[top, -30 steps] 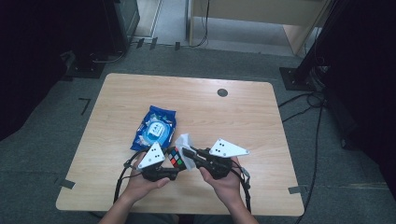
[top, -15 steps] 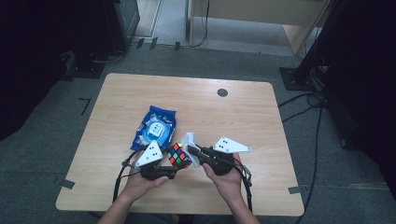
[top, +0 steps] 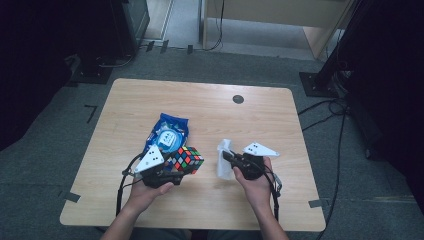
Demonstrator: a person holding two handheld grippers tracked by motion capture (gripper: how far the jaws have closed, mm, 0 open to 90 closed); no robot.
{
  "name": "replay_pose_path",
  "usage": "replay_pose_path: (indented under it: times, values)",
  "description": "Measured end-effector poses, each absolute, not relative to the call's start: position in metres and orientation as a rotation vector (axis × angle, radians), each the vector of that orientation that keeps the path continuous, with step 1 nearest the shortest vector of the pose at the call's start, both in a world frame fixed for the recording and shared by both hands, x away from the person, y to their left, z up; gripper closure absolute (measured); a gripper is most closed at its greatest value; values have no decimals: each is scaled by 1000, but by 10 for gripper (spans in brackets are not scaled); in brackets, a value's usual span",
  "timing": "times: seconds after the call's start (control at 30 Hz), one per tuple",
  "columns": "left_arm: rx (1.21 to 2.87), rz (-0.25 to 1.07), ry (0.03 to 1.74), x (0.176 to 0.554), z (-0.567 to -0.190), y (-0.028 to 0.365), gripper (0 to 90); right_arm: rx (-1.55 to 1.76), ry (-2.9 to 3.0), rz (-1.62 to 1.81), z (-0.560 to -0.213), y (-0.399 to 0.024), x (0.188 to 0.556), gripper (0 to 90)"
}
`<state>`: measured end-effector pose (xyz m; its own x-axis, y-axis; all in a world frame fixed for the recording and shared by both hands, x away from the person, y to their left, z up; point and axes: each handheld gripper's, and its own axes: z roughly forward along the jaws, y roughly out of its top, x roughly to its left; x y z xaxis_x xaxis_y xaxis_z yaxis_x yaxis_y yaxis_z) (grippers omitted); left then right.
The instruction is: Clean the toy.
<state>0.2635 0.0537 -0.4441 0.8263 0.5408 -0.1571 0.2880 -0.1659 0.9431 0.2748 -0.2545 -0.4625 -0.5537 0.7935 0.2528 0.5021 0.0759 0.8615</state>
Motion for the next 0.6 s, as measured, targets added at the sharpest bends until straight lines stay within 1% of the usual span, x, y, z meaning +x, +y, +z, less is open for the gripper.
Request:
replay_pose_path:
  times: [0.07,0.1,0.17,0.23,0.33,0.43,0.6]
  values:
    - [1760,261,648,264,-445,55,339,1338,2036,1468,-463,-262,275,824]
    - [1760,265,653,264,-445,55,339,1358,2018,1462,-463,-264,276,780]
    - [1758,273,658,265,-445,54,339,1407,1974,1453,-462,-266,276,661]
    - [1753,281,661,265,-446,54,338,1435,1948,1479,-460,-266,274,574]
    - [1756,298,666,265,-448,51,339,1442,1949,1563,-452,-258,270,496]
    - [1759,299,667,265,-451,49,338,1452,1956,1736,-439,-243,263,418]
    - [1772,320,666,262,-457,39,338,1478,2019,1861,-428,-218,257,324]
